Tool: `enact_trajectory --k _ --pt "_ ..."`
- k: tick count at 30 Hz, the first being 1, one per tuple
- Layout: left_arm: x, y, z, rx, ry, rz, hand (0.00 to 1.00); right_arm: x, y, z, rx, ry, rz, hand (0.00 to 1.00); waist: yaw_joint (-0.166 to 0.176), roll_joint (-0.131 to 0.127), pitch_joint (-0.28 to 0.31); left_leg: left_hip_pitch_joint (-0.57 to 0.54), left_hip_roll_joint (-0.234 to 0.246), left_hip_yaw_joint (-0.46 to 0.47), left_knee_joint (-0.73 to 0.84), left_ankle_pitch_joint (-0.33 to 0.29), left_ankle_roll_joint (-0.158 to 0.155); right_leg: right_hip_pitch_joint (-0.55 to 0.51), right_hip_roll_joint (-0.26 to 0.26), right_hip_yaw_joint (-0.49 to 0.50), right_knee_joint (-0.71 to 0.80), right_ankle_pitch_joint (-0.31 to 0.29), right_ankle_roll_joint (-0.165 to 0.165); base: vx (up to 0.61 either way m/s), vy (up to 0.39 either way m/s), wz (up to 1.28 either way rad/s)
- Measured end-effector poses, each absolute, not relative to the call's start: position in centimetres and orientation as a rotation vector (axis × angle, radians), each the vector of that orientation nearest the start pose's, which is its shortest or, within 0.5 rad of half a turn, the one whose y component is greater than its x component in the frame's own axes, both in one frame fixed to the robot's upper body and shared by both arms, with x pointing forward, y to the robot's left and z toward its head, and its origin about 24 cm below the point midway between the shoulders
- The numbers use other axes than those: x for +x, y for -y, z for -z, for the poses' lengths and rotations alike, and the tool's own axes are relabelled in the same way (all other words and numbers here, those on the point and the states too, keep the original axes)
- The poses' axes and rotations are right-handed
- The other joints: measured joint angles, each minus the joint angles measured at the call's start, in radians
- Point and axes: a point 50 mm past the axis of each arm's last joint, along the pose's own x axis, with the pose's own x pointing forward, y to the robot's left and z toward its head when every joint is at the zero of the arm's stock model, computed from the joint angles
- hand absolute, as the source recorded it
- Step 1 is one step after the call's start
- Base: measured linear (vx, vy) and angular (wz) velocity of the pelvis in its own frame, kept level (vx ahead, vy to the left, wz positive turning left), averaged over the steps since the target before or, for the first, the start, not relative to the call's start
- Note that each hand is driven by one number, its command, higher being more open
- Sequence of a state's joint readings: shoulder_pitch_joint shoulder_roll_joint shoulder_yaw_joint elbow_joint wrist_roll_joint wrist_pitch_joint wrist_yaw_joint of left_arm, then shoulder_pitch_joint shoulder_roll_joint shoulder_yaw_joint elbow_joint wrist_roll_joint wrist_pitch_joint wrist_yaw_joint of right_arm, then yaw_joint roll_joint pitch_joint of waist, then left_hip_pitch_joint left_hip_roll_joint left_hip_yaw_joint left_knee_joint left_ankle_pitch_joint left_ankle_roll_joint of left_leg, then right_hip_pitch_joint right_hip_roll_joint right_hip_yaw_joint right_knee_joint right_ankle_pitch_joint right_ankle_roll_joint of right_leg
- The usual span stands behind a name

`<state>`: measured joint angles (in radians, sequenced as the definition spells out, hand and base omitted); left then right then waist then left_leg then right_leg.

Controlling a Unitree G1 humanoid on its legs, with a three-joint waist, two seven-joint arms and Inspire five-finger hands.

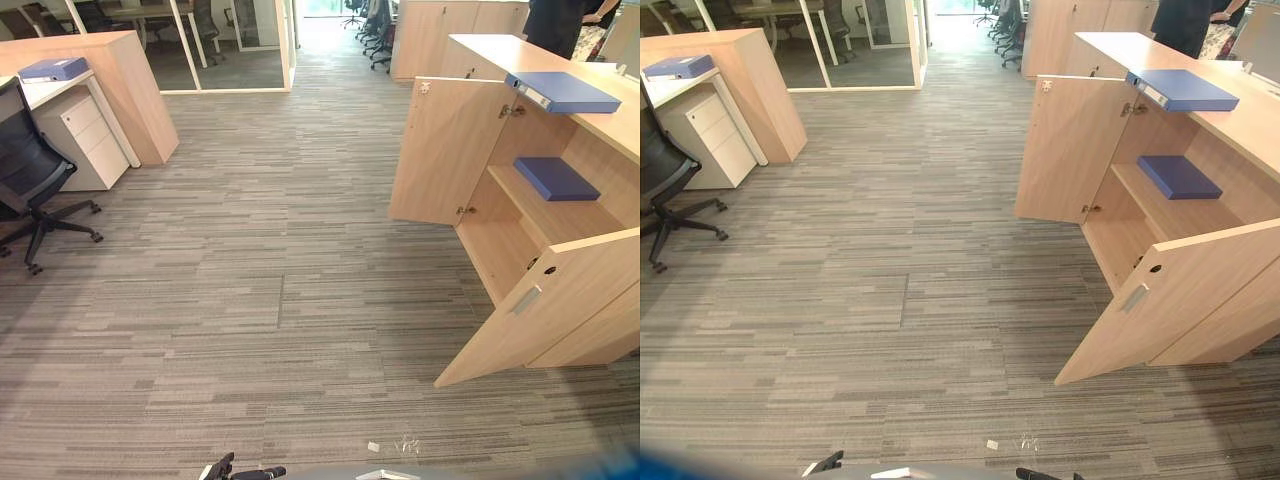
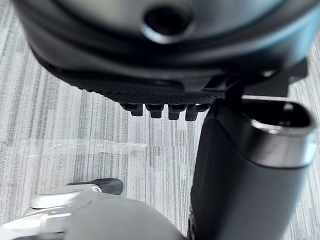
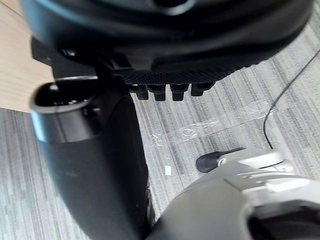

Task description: Walk over to the cabinet, pick up the folder, carry it to the office cabinet, place the folder inside the office cabinet, then close the office cabinet door

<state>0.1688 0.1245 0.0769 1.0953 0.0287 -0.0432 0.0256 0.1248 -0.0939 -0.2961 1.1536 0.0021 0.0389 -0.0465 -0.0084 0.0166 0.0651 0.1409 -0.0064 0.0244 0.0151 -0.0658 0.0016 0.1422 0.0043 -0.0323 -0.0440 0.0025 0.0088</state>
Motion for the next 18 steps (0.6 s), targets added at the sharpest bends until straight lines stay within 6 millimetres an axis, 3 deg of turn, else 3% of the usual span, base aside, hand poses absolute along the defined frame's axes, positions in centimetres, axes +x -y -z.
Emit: enact_trajectory --k 5,18 --pt "4.87 -21.09 16.84 0.029 -1.219 -0.197 1.00 4.92 21.98 17.01 0.077 -1.277 0.398 1.00 0.001 0.003 0.012 0.008 0.000 0.000 -0.017 0.003 -0.004 0.012 0.001 -0.007 -0.028 0.010 0.014 0.00 0.000 0.00" --pt "4.99 -21.12 16.84 0.042 -1.219 -0.187 1.00 5.00 21.93 17.02 0.100 -1.272 0.418 1.00 0.001 0.005 0.013 0.019 0.001 0.012 -0.030 0.002 -0.006 0.020 0.001 -0.009 -0.040 0.011 0.020 0.00 0.001 -0.01"
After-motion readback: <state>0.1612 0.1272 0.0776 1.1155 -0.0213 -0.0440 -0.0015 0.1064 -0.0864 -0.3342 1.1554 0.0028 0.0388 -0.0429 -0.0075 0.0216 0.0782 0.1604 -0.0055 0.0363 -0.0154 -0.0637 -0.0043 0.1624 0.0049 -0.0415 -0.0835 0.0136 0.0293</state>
